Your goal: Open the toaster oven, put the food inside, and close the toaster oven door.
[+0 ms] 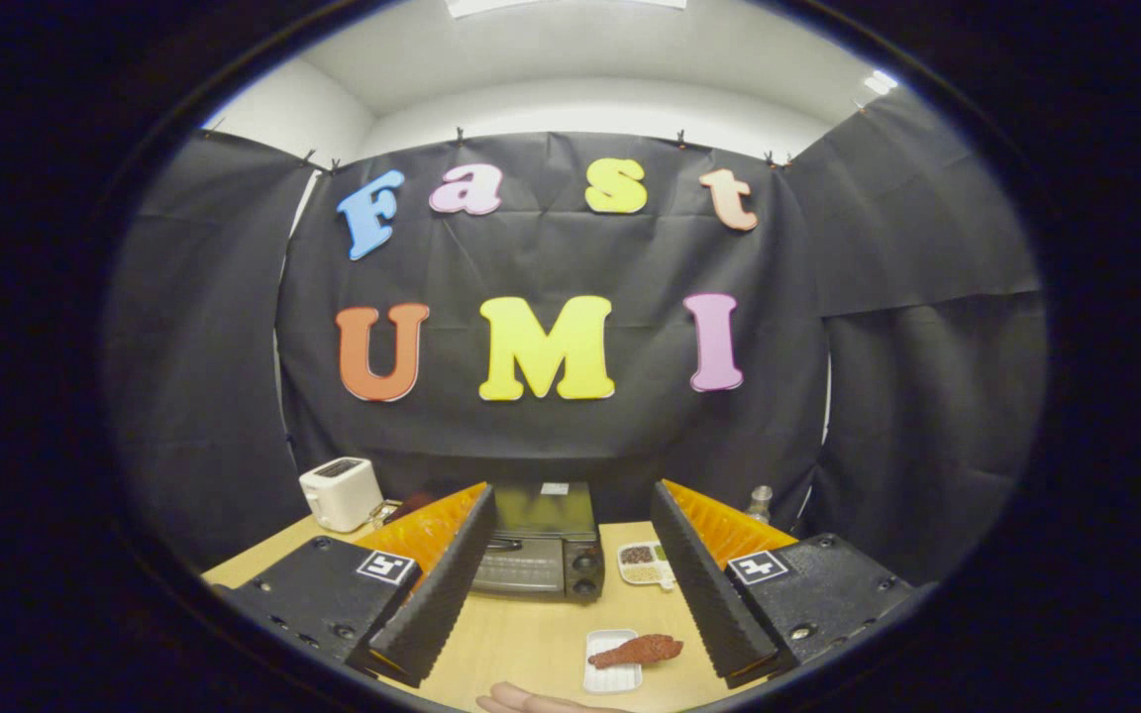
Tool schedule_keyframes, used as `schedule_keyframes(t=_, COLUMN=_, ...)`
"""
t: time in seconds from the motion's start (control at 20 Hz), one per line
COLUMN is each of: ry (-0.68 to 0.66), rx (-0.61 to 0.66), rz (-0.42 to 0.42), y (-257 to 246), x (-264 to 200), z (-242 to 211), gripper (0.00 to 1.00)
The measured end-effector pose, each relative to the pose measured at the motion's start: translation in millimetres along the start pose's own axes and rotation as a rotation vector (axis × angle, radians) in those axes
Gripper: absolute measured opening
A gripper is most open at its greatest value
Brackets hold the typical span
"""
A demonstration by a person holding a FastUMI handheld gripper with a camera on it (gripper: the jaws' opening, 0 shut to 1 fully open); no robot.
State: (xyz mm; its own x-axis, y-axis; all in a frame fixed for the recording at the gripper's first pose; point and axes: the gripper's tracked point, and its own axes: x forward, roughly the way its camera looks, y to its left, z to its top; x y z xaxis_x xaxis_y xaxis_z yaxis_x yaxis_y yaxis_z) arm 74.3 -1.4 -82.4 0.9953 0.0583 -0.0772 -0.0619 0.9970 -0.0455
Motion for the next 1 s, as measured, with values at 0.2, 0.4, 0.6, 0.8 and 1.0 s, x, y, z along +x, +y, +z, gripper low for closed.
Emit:
schedule_keyframes(t=0.2, ry=0.031, rx=-0.01, rz=0.053, y=25, x=45, z=-27, gripper=1.0)
schedule_keyframes(t=0.4, ry=0.092, rx=0.029, rz=0.101, y=63, x=99, z=-56, gripper=1.0)
schedule_keyframes(t=0.6, ry=0.151, rx=0.047, rz=0.093, y=89, x=149, z=-88, gripper=1.0)
schedule_keyframes(t=0.8, ry=0.214, rx=0.029, rz=0.069, y=106, x=186, z=-120, gripper=1.0)
schedule_keyframes(t=1.0, ry=0.287, rx=0.016, rz=0.037, y=109, x=210, z=-155, gripper=1.0)
